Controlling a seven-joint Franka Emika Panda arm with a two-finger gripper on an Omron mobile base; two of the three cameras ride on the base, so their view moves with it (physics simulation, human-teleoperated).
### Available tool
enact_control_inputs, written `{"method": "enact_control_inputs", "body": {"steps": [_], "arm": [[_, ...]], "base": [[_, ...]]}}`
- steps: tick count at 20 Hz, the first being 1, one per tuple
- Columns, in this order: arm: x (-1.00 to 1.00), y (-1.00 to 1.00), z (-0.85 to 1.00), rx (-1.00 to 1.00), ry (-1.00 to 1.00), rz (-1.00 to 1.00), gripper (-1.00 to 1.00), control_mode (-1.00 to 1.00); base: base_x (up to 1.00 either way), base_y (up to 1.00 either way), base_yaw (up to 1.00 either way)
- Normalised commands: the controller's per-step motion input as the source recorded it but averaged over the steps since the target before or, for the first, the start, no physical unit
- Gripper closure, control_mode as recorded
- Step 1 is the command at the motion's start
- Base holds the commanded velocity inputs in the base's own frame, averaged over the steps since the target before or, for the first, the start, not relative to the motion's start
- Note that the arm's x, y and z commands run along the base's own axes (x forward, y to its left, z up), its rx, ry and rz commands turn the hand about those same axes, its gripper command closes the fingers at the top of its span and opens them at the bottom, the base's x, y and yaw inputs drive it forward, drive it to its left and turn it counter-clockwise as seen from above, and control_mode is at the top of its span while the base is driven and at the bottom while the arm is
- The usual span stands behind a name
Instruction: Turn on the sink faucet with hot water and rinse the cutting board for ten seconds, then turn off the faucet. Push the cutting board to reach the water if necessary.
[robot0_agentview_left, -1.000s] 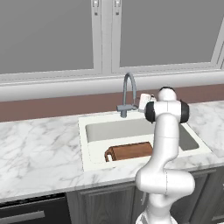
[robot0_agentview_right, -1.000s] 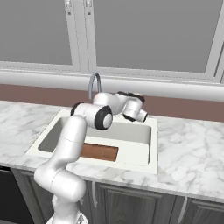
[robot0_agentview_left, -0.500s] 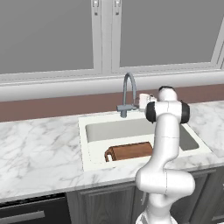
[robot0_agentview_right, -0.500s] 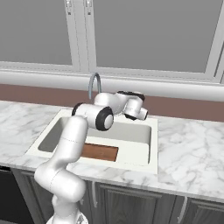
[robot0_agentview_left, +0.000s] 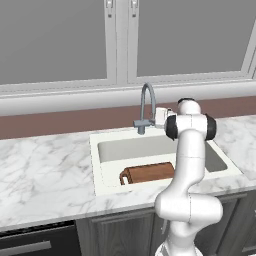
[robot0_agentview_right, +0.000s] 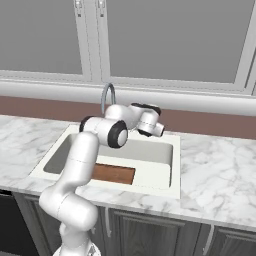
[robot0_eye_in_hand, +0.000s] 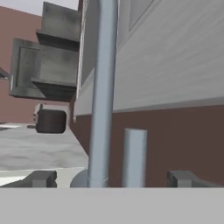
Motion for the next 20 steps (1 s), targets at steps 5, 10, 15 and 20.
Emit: {"method": "enact_control_inputs", "body": {"steps": [5,10,15,20], "arm": [[0.00,0.00,0.00,0.00,0.00,0.06,-1.00,-1.00],[-0.01,-0.12,0.00,0.00,0.00,0.17,-1.00,-1.00],[-0.12,0.00,0.00,0.00,0.00,0.18,-1.00,-1.00],[-0.28,-0.04,0.00,0.01,0.00,0.09,-1.00,-1.00]], "base": [[0.00,0.00,0.00],[0.00,0.00,0.00],[0.00,0.00,0.00],[0.00,0.00,0.00]]}}
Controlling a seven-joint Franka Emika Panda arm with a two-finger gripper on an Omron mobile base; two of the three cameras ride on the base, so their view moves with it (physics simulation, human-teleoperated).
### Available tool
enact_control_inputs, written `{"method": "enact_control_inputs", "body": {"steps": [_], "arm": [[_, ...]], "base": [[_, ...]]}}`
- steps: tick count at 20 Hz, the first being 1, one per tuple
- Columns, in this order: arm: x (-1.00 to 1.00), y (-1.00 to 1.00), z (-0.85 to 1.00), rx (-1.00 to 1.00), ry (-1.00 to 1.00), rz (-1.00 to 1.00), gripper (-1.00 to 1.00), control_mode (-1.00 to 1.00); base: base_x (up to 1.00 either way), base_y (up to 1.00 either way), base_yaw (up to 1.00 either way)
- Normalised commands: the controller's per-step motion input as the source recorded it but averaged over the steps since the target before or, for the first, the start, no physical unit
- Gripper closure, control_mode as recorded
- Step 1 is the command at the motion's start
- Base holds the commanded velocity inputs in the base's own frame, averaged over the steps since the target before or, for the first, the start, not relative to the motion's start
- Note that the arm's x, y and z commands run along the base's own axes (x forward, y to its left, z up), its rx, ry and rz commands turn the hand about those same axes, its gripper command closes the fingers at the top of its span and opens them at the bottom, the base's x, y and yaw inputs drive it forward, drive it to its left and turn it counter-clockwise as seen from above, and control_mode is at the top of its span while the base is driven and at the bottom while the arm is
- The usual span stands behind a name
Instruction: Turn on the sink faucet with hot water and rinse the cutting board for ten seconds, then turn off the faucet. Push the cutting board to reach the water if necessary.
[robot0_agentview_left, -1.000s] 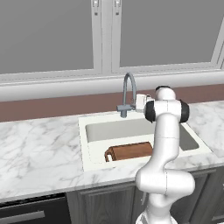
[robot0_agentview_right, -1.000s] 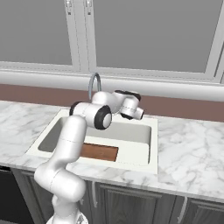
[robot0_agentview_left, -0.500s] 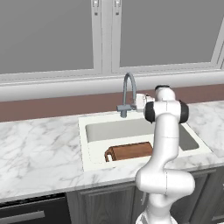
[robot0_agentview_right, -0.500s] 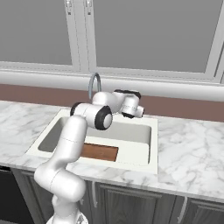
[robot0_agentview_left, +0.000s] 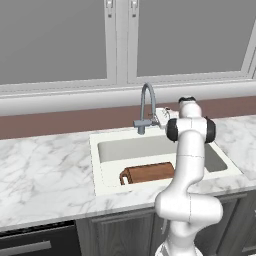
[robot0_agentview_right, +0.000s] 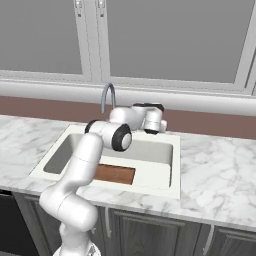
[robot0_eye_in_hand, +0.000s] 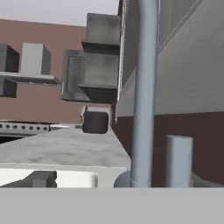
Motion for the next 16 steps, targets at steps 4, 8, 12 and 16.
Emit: {"method": "enact_control_inputs", "body": {"steps": [4,8,12,16], "arm": [[-0.19,-0.13,0.00,0.04,0.00,0.04,-1.00,-1.00],[-0.16,0.00,0.00,0.02,0.00,0.07,-1.00,-1.00],[-0.26,0.00,0.00,0.01,0.00,0.13,-1.00,-1.00],[-0.33,0.00,0.00,0.02,0.00,0.16,-1.00,-1.00]], "base": [[0.00,0.00,0.00],[0.00,0.00,0.00],[0.00,0.00,0.00],[0.00,0.00,0.00]]}}
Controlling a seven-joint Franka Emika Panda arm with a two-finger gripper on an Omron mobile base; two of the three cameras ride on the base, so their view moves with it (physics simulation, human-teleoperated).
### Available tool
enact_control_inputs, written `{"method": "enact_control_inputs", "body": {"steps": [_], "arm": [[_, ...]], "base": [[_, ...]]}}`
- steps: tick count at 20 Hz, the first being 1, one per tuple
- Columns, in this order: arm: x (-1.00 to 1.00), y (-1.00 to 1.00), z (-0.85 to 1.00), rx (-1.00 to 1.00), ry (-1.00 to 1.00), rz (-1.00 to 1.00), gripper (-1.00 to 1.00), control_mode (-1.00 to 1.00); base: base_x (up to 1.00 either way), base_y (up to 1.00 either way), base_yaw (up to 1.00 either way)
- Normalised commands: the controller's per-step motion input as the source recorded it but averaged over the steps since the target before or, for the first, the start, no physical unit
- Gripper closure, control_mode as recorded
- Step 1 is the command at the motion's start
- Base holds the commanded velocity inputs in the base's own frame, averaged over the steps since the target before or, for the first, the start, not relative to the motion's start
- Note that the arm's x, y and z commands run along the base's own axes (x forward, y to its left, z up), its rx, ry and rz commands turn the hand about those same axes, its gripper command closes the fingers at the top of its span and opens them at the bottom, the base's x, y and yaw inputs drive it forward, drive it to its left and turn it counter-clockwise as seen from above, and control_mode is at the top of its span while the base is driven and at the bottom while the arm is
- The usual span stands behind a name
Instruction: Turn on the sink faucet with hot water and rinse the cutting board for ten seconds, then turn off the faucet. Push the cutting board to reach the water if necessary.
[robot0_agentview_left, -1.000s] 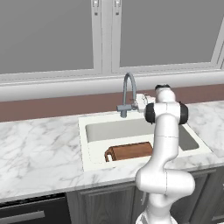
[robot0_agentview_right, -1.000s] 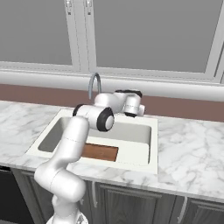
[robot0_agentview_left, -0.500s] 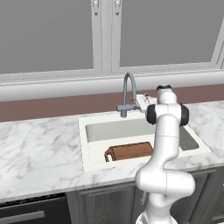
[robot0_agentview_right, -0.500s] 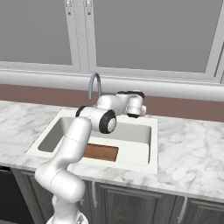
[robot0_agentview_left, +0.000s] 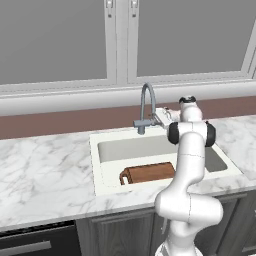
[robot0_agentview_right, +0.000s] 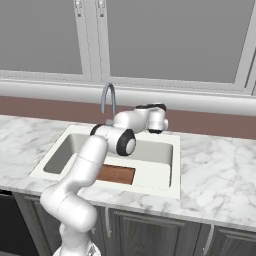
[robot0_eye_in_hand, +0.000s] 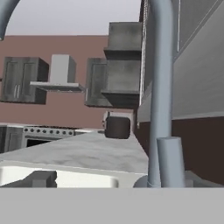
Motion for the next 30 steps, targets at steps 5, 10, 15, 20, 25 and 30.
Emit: {"method": "enact_control_inputs", "body": {"steps": [5,10,15,20,25,30], "arm": [[-0.43,0.00,0.00,0.04,0.00,0.10,-1.00,-1.00],[-0.35,-0.09,0.00,0.03,0.00,0.02,-1.00,-1.00],[-0.28,-0.17,0.00,0.01,0.00,0.00,-1.00,-1.00],[-0.06,-0.01,0.00,0.00,0.00,0.00,-1.00,-1.00],[-0.04,0.00,0.00,0.00,0.00,0.00,-1.00,-1.00],[0.00,0.00,0.00,0.00,0.00,0.00,-1.00,-1.00]], "base": [[0.00,0.00,0.00],[0.00,0.00,0.00],[0.00,0.00,0.00],[0.00,0.00,0.00],[0.00,0.00,0.00],[0.00,0.00,0.00]]}}
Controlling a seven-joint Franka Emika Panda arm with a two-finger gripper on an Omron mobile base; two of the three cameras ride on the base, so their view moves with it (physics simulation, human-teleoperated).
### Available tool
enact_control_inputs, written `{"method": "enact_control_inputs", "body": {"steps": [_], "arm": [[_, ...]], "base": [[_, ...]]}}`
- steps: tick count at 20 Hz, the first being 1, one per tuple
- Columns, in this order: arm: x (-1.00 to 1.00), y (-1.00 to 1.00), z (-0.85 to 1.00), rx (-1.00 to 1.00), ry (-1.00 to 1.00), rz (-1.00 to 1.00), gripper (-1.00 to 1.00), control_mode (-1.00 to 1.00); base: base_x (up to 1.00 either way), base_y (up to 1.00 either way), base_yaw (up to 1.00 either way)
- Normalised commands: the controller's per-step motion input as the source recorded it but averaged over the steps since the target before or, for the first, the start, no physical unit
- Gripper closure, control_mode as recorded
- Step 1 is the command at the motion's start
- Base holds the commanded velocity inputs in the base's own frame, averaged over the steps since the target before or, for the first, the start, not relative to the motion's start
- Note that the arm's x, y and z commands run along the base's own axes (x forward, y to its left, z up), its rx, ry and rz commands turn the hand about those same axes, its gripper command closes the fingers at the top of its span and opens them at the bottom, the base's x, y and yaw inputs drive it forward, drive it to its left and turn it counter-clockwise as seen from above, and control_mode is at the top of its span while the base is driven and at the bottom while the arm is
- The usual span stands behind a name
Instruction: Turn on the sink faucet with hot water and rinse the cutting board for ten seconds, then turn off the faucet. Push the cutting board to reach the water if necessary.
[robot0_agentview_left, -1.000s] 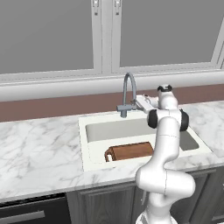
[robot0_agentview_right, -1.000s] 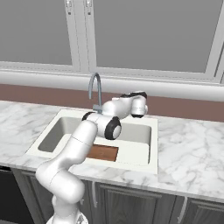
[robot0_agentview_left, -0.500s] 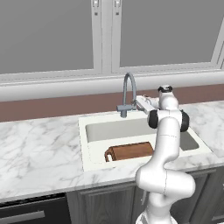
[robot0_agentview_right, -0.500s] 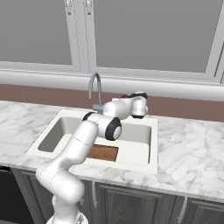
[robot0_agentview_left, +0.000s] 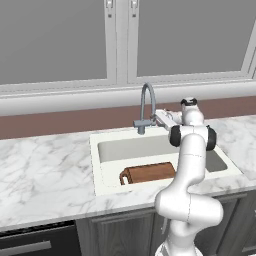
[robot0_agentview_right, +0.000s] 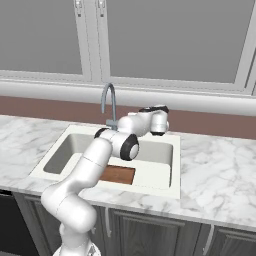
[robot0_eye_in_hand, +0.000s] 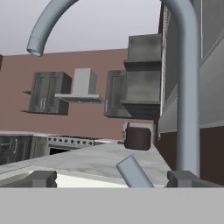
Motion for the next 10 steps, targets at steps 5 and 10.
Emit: {"method": "enact_control_inputs", "body": {"steps": [5,10], "arm": [[0.00,0.00,0.00,0.00,0.00,0.00,-1.00,-1.00],[0.03,0.00,-0.14,0.00,-0.02,-0.09,-1.00,-1.00]], "base": [[0.00,0.00,0.00],[0.00,0.00,0.00]]}}
